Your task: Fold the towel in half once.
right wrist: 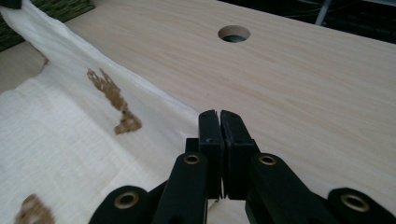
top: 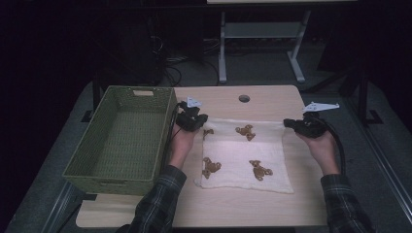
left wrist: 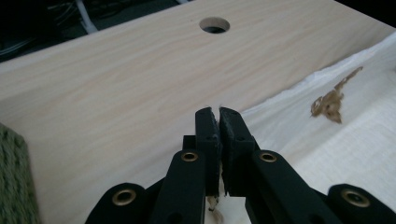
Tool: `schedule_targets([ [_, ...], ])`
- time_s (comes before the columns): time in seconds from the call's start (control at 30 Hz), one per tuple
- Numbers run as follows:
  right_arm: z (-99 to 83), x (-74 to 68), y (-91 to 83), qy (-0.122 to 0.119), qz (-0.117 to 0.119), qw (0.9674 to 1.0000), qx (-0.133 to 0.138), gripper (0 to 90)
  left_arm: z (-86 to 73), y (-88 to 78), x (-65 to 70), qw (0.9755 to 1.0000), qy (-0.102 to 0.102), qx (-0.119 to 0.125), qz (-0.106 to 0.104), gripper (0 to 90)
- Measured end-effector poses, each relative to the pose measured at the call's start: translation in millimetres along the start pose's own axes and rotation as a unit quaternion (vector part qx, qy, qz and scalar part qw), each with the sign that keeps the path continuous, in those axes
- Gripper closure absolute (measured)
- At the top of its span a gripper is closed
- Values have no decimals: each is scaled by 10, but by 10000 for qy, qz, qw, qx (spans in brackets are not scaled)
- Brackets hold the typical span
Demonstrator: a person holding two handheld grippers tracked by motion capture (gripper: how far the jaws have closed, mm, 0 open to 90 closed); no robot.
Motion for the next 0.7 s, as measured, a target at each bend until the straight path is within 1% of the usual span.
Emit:
schedule_targets([
  [0.07,-45,-23,-39,-30,31,10000,0,880,-52,-28,44,10000,41,-60,-50,865],
  [0.1,-74,-42,-61,-26,50,10000,-8,881,-72,-34,70,10000,16,-11,-72,865],
  [0.2,-154,-85,-104,-58,94,9999,-7,880,-133,-64,124,9999,66,-90,-107,865],
  [0.27,-210,-116,-145,-65,120,9999,6,881,-157,-79,151,9998,55,-93,-142,865],
  [0.33,-242,-138,-185,-84,145,9999,11,881,-212,-116,204,9997,128,-132,-172,865],
  [0.4,-275,-168,-246,-88,173,9998,34,880,-256,-147,239,9996,112,-124,-243,865],
  [0.43,-275,-168,-246,-88,173,9998,34,880,-256,-147,239,9996,112,-124,-243,865],
  [0.47,-310,-201,-299,-113,210,9997,52,880,-289,-170,266,9995,98,-120,-274,866],
  [0.5,-318,-210,-312,-114,214,9997,67,880,-313,-187,288,9994,80,-106,-313,867],
  [0.63,-404,-283,-400,-157,254,9995,82,880,-392,-242,374,9989,117,-154,-419,867],
  [0.7,-433,-308,-445,-188,243,9995,72,880,-408,-258,394,9989,144,-189,-407,868],
])
Point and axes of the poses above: each handheld gripper's, and its own axes: y roughly forward along the jaws, z roughly out of its top, x roughly to its right, the point moved 6 cm from there along y, roughly forward along the jaws, and after that the axes turned 13 degrees about -z, right-handed, at the moved point
